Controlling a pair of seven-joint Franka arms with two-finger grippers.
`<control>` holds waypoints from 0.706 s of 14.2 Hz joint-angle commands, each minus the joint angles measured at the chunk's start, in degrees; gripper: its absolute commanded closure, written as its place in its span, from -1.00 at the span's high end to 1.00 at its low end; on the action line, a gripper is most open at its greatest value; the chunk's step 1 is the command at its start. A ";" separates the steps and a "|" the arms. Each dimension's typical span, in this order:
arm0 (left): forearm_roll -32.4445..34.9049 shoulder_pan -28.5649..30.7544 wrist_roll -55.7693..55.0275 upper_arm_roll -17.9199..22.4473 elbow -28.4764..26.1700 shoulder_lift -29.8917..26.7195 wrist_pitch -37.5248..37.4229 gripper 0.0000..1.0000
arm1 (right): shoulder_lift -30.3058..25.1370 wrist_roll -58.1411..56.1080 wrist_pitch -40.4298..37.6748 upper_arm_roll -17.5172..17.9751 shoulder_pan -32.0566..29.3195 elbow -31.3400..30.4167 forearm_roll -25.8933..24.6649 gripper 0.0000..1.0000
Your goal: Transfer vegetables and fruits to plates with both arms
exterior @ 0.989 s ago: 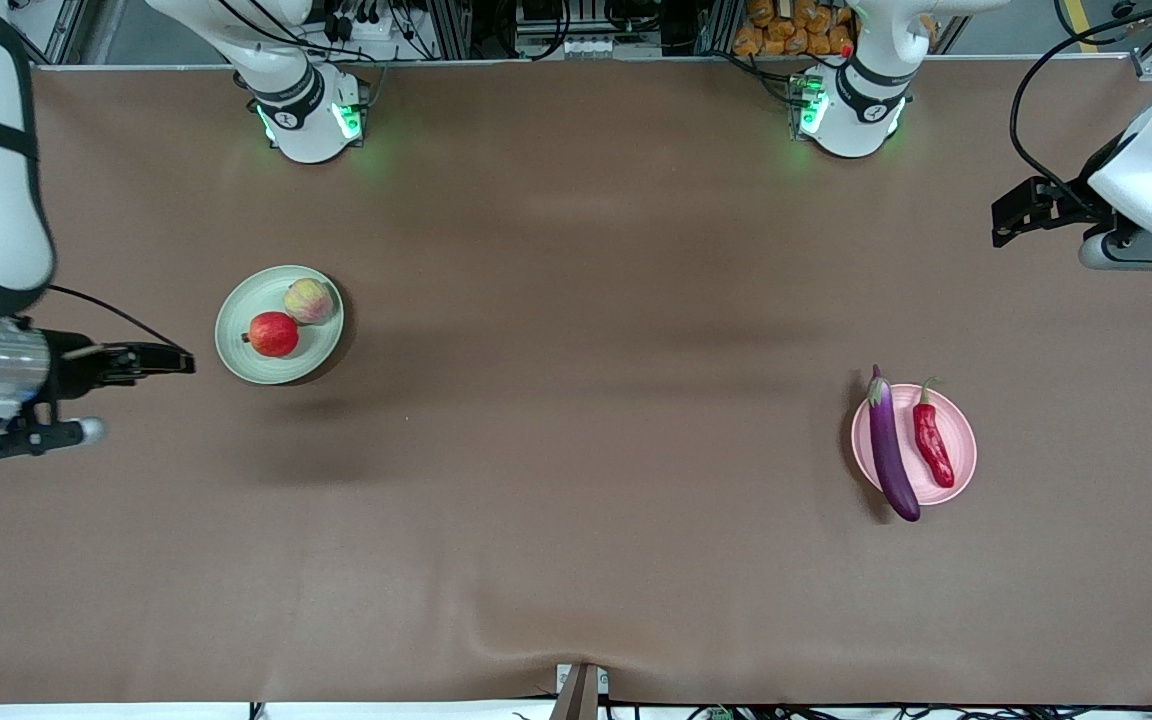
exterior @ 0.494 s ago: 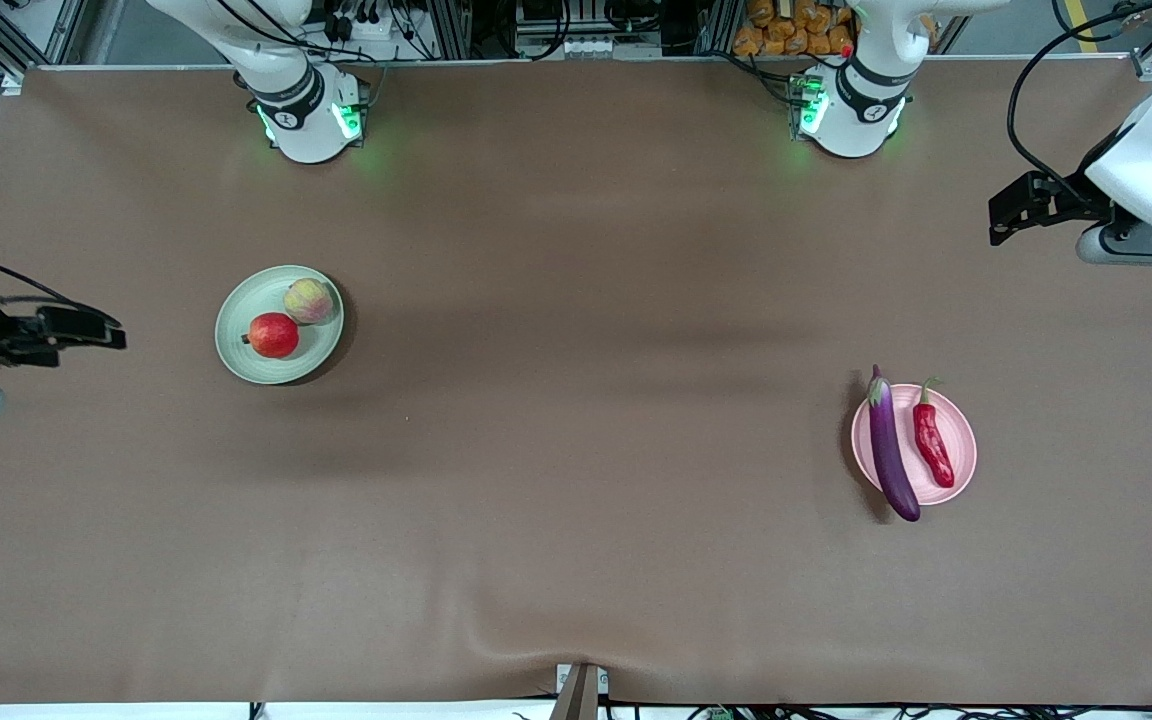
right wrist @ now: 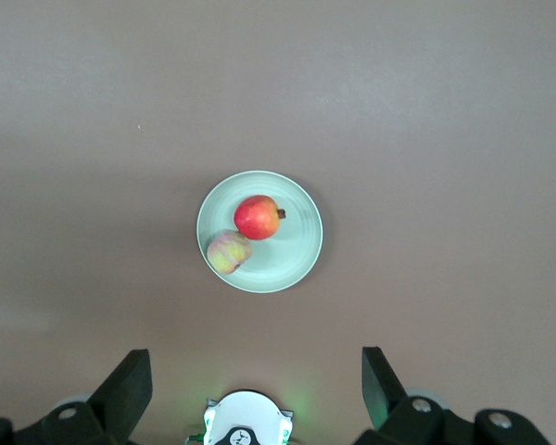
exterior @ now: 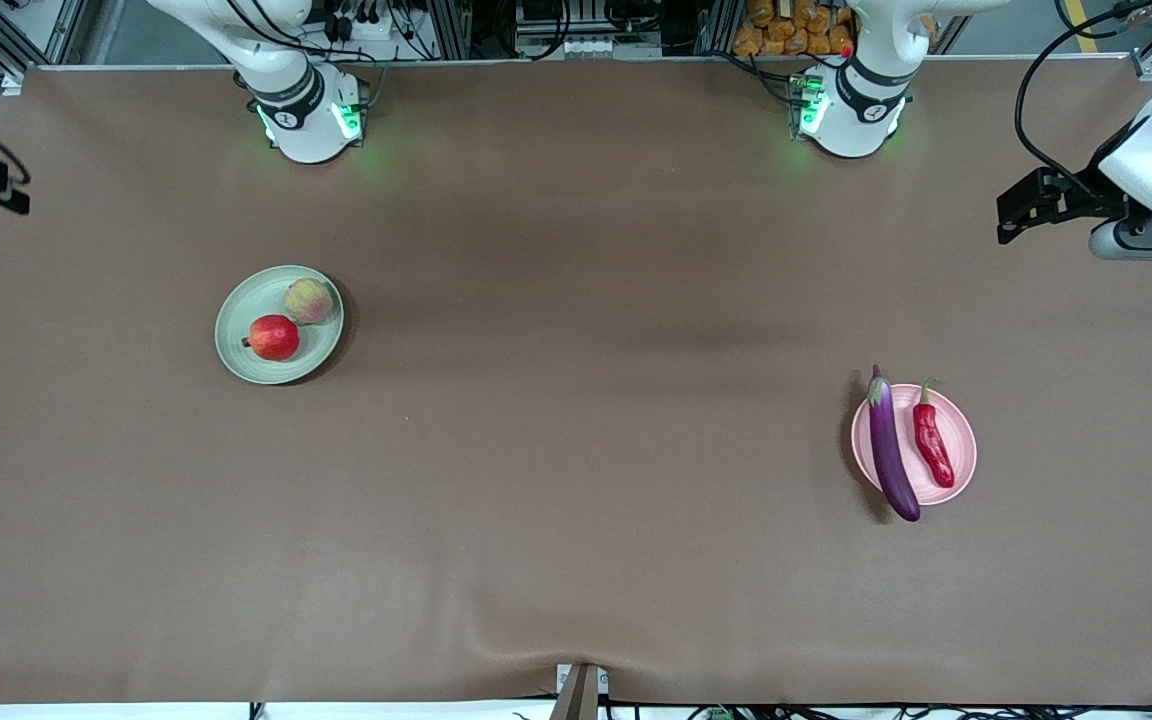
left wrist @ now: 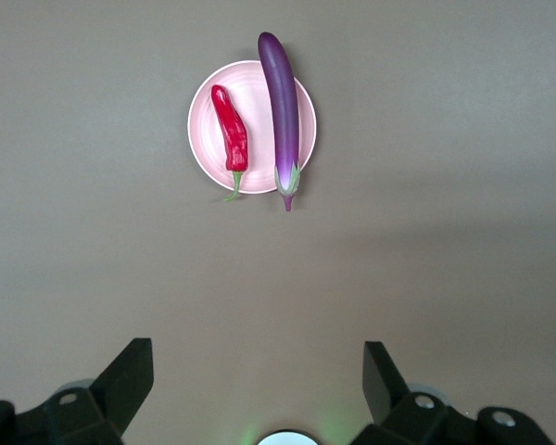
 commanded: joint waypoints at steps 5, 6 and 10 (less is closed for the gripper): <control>-0.67 0.75 1.84 -0.54 1.28 -0.09 -2.91 1.00 | -11.04 0.70 10.10 4.89 -0.27 -17.50 -3.83 1.00; -0.58 0.75 1.84 -0.54 1.28 -0.26 -3.87 1.00 | -10.78 0.70 10.19 4.99 -0.10 -17.06 -5.41 1.00; -0.67 0.75 1.84 -0.36 1.28 -0.44 -3.97 1.00 | -5.87 0.62 9.66 4.46 -0.54 -10.31 -5.61 1.00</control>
